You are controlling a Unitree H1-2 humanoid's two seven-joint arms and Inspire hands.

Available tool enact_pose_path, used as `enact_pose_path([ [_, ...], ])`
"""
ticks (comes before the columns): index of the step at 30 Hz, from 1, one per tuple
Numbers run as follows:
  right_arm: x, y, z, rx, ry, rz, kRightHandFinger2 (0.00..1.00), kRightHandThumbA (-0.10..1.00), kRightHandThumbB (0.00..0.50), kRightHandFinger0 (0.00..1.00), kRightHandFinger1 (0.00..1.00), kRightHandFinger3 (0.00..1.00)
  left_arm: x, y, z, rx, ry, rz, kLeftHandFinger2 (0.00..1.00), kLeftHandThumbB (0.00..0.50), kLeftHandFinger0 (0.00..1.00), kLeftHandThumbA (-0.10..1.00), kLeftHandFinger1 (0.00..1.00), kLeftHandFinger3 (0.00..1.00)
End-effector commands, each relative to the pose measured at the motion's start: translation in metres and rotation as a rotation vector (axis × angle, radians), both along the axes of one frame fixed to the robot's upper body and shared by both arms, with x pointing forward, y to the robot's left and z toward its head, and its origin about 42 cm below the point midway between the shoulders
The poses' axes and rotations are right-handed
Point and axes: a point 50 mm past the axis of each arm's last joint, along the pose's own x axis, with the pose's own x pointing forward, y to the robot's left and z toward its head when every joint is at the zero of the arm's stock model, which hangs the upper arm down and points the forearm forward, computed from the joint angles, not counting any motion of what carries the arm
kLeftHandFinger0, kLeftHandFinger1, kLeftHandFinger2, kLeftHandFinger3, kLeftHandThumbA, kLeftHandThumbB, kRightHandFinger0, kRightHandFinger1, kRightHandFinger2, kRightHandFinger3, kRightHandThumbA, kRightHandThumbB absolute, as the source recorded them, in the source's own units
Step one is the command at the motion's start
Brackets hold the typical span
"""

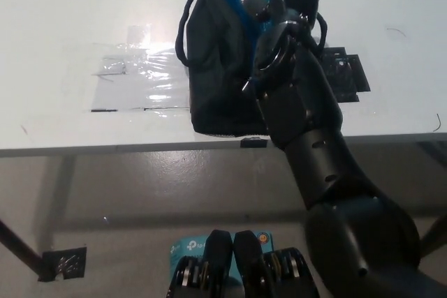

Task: The robot uses its right hand to pick up a stack of plates kept in the middle of the desk and put it inside a bag kept next to it

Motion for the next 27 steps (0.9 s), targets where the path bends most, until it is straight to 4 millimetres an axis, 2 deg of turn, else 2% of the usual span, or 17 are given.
enact_pose_path([
  [1,0.004,0.024,0.024,0.036,0.041,0.054,0.36,-0.02,0.001,0.00,0.10,0.64,0.003,0.005,0.007,0.016,-0.033,0.009,0.16,0.500,0.00,-0.10,0.03,0.19],
  [2,0.004,0.023,0.024,0.038,0.041,0.052,0.36,-0.02,0.000,0.00,0.10,0.62,0.003,0.005,0.008,0.017,-0.035,0.008,0.16,0.500,0.00,-0.10,0.02,0.18],
  [3,0.007,0.029,0.054,0.090,0.002,0.061,0.39,-0.10,0.000,0.00,0.11,0.58,0.005,0.005,0.009,0.027,-0.030,-0.003,0.17,0.500,0.00,-0.10,0.03,0.21],
  [4,0.007,0.031,0.061,0.106,-0.008,0.063,0.39,-0.10,0.000,0.00,0.10,0.58,0.005,0.005,0.009,0.028,-0.027,-0.001,0.17,0.500,0.00,-0.10,0.03,0.21],
  [5,0.007,0.035,0.076,0.106,-0.028,0.066,0.35,-0.10,0.000,0.00,0.07,0.46,0.006,0.005,0.009,0.024,-0.035,-0.007,0.17,0.500,0.00,-0.10,0.01,0.21],
  [6,0.009,0.034,0.083,0.107,-0.039,0.063,0.33,-0.10,0.000,0.00,0.03,0.40,0.009,0.004,0.010,0.024,-0.041,-0.014,0.17,0.500,0.00,-0.10,0.01,0.21],
  [7,0.008,0.040,0.101,0.125,-0.064,0.062,0.29,-0.08,0.000,0.00,0.01,0.26,0.009,0.004,0.010,0.025,-0.028,-0.005,0.16,0.500,0.00,-0.10,0.00,0.20],
  [9,0.009,0.041,0.107,0.134,-0.070,0.057,0.43,-0.08,0.000,0.00,0.06,0.30,0.009,0.003,0.010,0.032,-0.019,-0.012,0.16,0.500,0.00,-0.10,0.00,0.21],
  [11,0.009,0.044,0.120,0.160,-0.067,0.060,0.54,-0.10,0.000,0.00,0.13,0.50,0.007,0.001,0.010,0.034,-0.024,-0.017,0.16,0.500,0.00,-0.10,0.00,0.20],
  [14,0.008,0.049,0.138,0.199,-0.091,0.053,0.58,-0.10,0.000,0.00,0.17,0.75,0.007,-0.001,0.013,0.036,-0.020,-0.018,0.17,0.500,0.00,-0.10,0.03,0.23],
  [16,0.009,0.046,0.140,0.205,-0.093,0.047,0.56,-0.10,0.000,0.00,0.16,0.71,0.011,-0.003,0.014,0.035,-0.019,-0.021,0.17,0.500,0.00,-0.10,0.03,0.23],
  [18,0.011,0.043,0.129,0.203,-0.075,0.039,0.58,-0.10,0.003,0.00,0.19,0.78,0.013,-0.003,0.016,0.043,-0.020,-0.039,0.17,0.500,0.00,-0.10,0.03,0.25],
  [22,0.011,0.040,0.086,0.198,-0.021,0.023,0.60,-0.10,0.000,0.00,0.25,0.67,0.012,-0.004,0.015,0.031,-0.014,-0.032,0.21,0.500,0.00,-0.10,0.05,0.26],
  [23,0.011,0.037,0.065,0.206,0.015,0.005,0.58,-0.10,0.000,0.00,0.24,0.65,0.012,-0.004,0.015,0.031,-0.028,-0.045,0.20,0.500,0.00,-0.10,0.04,0.25],
  [24,0.011,0.037,0.062,0.210,0.020,0.003,0.53,-0.10,0.000,0.00,0.19,0.57,0.012,-0.003,0.016,0.034,-0.029,-0.047,0.20,0.500,0.00,-0.10,0.03,0.25],
  [26,0.011,0.031,0.035,0.183,0.063,-0.009,0.58,-0.09,0.006,0.01,0.22,0.73,0.012,-0.002,0.016,0.038,-0.031,-0.053,0.18,0.500,0.00,-0.10,0.01,0.23],
  [27,0.011,0.029,0.025,0.153,0.075,-0.015,0.54,-0.09,0.014,0.00,0.20,0.60,0.012,-0.002,0.016,0.038,-0.036,-0.055,0.18,0.500,0.00,-0.10,0.01,0.23],
])
